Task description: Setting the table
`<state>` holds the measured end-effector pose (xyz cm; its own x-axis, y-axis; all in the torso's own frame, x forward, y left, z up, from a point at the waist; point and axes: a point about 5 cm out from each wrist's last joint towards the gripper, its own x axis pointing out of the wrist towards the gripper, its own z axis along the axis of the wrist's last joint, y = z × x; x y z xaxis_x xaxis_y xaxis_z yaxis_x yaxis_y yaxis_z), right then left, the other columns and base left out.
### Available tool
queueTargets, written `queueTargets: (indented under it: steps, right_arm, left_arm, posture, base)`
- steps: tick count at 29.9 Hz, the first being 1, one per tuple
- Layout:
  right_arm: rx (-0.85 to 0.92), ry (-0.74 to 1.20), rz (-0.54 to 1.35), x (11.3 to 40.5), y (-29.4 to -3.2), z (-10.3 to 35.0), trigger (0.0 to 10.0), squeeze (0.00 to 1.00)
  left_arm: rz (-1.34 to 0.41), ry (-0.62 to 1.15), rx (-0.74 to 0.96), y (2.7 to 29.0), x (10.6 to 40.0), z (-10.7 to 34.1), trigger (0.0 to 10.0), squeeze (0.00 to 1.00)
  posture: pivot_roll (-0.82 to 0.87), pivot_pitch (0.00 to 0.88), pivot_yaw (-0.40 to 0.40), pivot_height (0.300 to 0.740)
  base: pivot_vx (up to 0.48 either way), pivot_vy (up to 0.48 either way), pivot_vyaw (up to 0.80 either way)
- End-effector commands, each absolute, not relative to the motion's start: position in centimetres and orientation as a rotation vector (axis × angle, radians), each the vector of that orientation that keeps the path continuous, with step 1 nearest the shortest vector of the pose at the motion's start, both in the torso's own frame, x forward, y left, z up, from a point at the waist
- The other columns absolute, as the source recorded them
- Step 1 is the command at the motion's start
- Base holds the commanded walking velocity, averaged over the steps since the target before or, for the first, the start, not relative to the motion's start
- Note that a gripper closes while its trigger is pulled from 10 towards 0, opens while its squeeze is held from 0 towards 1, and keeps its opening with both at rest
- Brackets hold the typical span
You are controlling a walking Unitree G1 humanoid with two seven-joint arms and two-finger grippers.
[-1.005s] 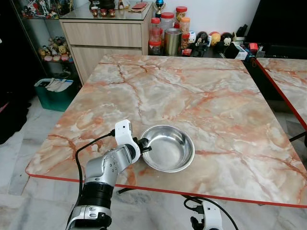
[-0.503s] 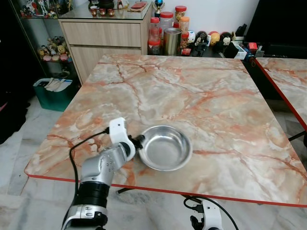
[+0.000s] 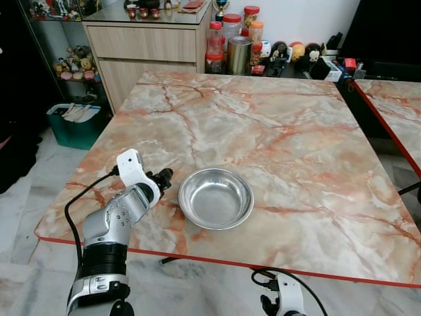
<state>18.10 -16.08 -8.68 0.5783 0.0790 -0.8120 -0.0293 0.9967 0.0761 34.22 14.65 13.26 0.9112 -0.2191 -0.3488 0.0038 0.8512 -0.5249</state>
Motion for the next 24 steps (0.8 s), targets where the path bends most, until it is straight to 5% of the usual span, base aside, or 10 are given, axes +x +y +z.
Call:
queueTargets:
  steps: [1, 4, 9, 17, 24]
  right_arm:
    - [0.052, 0.948, 0.068, 18.4, -16.1, -8.5, 10.0, 0.0]
    - [0.052, 0.947, 0.068, 18.5, -16.1, -8.5, 10.0, 0.0]
    - [0.048, 0.947, 0.066, 18.5, -16.3, -8.5, 10.0, 0.0]
    - [0.05, 0.951, 0.062, 18.3, -16.4, -8.6, 10.0, 0.0]
    - [0.046, 0.954, 0.066, 18.3, -16.4, -8.6, 10.0, 0.0]
  left_arm:
    - [-0.136, 0.366, -0.544, 14.3, 34.3, 14.1, 10.0, 0.0]
    - [-0.131, 0.329, -0.55, 14.4, 34.4, 14.5, 10.0, 0.0]
    - [0.102, 0.079, -0.305, 19.6, 35.0, 15.8, 10.0, 0.0]
    - [0.22, 0.142, -0.175, 22.7, 33.9, 13.1, 10.0, 0.0]
    - [0.07, 0.177, -0.199, 19.9, 34.1, 11.8, 10.0, 0.0]
  posture:
    - [0.07, 0.0, -0.038, 0.74]
    - [0.07, 0.0, -0.038, 0.74]
    - [0.06, 0.0, -0.044, 0.74]
    - [0.06, 0.0, -0.043, 0.74]
    - [0.06, 0.0, -0.05, 0.74]
  base:
    - [0.0, 0.0, 0.0]
    - [0.0, 0.0, 0.0]
    - [0.0, 0.0, 0.0]
    - [0.0, 0.0, 0.0]
    - [0.0, 0.0, 0.0]
